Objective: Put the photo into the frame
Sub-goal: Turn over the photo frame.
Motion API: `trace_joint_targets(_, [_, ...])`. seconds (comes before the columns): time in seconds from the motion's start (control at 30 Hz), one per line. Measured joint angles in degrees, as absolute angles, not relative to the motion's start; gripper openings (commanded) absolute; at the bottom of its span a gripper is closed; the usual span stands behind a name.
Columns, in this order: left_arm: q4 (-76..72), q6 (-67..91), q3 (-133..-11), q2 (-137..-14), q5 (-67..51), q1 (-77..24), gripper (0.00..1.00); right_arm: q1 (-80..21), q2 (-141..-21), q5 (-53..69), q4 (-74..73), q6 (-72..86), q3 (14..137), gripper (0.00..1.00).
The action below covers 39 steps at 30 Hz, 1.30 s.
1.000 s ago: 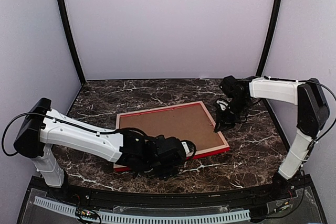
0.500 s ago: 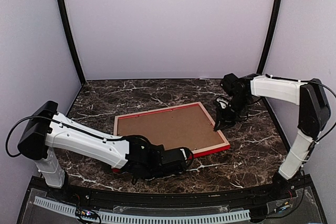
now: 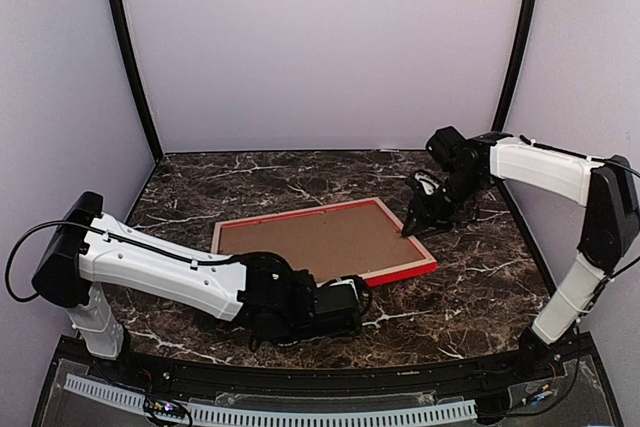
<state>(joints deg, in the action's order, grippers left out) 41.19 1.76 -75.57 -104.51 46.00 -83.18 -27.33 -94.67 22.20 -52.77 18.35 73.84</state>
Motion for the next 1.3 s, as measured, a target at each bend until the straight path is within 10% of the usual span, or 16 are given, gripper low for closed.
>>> trace_joint_targets(0.63, [58.15,3.16,-94.91,-101.08,43.16,-83.64,0.0,-22.2,-90.91,17.02,-60.49,16.25,98.67,0.59])
trace_joint_targets(1.3, [57.56,14.37,-102.13,-84.53,15.31,-63.53,0.0,-15.73,-86.32,19.38,-53.95,19.07,92.77,0.59])
